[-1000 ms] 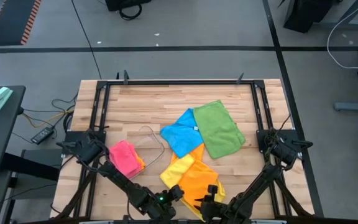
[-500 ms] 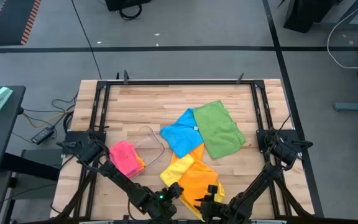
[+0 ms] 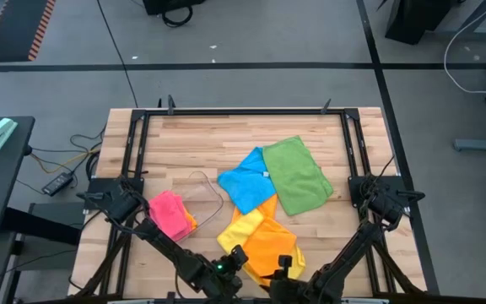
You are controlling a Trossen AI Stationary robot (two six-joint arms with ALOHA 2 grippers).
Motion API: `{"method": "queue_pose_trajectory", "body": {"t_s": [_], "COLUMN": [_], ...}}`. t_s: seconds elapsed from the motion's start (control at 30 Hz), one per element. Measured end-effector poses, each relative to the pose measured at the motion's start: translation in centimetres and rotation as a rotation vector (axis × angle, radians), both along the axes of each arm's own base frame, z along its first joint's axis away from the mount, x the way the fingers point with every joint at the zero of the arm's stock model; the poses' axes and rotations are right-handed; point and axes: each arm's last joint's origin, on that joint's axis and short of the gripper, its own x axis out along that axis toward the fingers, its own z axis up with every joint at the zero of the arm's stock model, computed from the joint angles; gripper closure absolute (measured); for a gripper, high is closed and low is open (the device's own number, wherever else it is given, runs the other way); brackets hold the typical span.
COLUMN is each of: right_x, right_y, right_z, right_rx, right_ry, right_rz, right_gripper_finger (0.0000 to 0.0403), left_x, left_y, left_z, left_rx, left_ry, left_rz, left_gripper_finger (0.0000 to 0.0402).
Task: Fold microfiber towels
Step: Fold the right orange microfiber cloth and put it into the transparent bin
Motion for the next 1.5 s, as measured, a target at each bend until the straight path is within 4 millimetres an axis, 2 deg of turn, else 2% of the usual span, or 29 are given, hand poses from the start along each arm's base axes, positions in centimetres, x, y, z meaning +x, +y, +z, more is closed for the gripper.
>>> {"method": "queue_pose_trajectory", "body": {"t_s": [0.23,0.37,0.5,0.7,0.8,0.9,1.13,1.33,1.5], "right_x": [0.1,-0.6,-1.3,-1.9,-2.6,-3.5,-6.2,-7.0,-7.0], "right_y": [0.0,-0.3,-0.4,-1.3,-2.2,-3.3,-4.4,-4.9,-5.5], "right_z": [0.2,1.6,3.0,5.1,6.5,8.2,10.7,10.9,7.8], "right_rx": [-0.028,-0.011,0.015,0.035,0.045,0.074,0.100,0.069,-0.013], "right_ry": [0.008,0.031,0.029,0.059,0.075,0.072,0.063,0.051,0.121], "right_rz": [0.024,0.024,0.017,0.001,-0.036,-0.104,-0.187,-0.225,-0.237], "right_gripper_finger": [0.0284,0.0269,0.0245,0.0214,0.0210,0.0211,0.0216,0.0217,0.0217], "left_x": [1.1,2.3,4.0,5.7,6.4,7.1,8.9,10.5,11.3], "left_y": [1.2,2.3,3.4,4.9,5.8,7.1,10.4,13.0,14.6], "left_z": [0.5,1.0,3.2,7.3,8.7,8.9,8.3,8.0,7.9], "left_rx": [-0.013,-0.011,-0.094,-0.115,-0.178,-0.241,-0.360,-0.463,-0.465], "left_ry": [0.050,0.082,0.088,0.139,0.183,0.230,0.280,0.283,0.258], "left_rz": [0.017,0.010,0.028,0.092,0.087,0.079,0.118,0.117,0.119], "left_gripper_finger": [0.0388,0.0388,0.0389,0.0362,0.0373,0.0390,0.0381,0.0390,0.0377]}}
